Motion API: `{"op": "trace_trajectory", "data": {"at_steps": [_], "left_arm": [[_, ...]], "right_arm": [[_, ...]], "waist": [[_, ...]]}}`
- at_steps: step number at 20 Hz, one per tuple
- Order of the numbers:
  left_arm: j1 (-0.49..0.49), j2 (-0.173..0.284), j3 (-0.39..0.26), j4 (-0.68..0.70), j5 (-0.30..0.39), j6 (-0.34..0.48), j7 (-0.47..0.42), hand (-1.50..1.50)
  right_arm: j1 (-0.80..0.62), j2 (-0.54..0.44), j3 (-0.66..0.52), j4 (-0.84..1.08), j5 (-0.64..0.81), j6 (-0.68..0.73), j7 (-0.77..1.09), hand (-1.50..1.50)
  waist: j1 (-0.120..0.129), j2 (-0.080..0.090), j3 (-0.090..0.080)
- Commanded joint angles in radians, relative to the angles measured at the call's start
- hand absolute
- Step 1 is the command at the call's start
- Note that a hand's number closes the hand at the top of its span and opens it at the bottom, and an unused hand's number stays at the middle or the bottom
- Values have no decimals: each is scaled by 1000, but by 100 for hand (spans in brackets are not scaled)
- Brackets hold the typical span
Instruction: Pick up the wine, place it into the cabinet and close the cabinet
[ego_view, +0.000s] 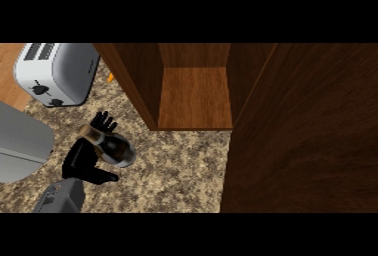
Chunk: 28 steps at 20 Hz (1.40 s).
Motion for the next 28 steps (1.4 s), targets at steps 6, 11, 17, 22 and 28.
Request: {"op": "trace_trajectory", "data": {"at_steps": [6, 11, 17, 22, 28], "left_arm": [[-74, -13, -12, 90, 23, -86, -51, 150], [-43, -27, -71, 57, -28, -95, -107, 150], [-6, -13, -150, -18, -157, 30, -255, 150], [42, -19, -90, -39, -107, 157, -251, 150], [190, 0, -44, -252, -74, 287, -213, 150]], "right_arm": [[33, 8, 7, -102, -39, 1, 23, -150], [-54, -17, -54, -130, -89, -24, 122, -150], [-17, 14, -19, -71, -32, -13, 37, -150], [-31, 22, 0, -85, -23, -18, 58, -150], [-31, -16, -42, -106, -59, -1, 107, -150]], "waist": [[-5, 1, 0], [-4, 0, -1], [1, -1, 0], [7, -2, 0], [19, -7, 1]]}}
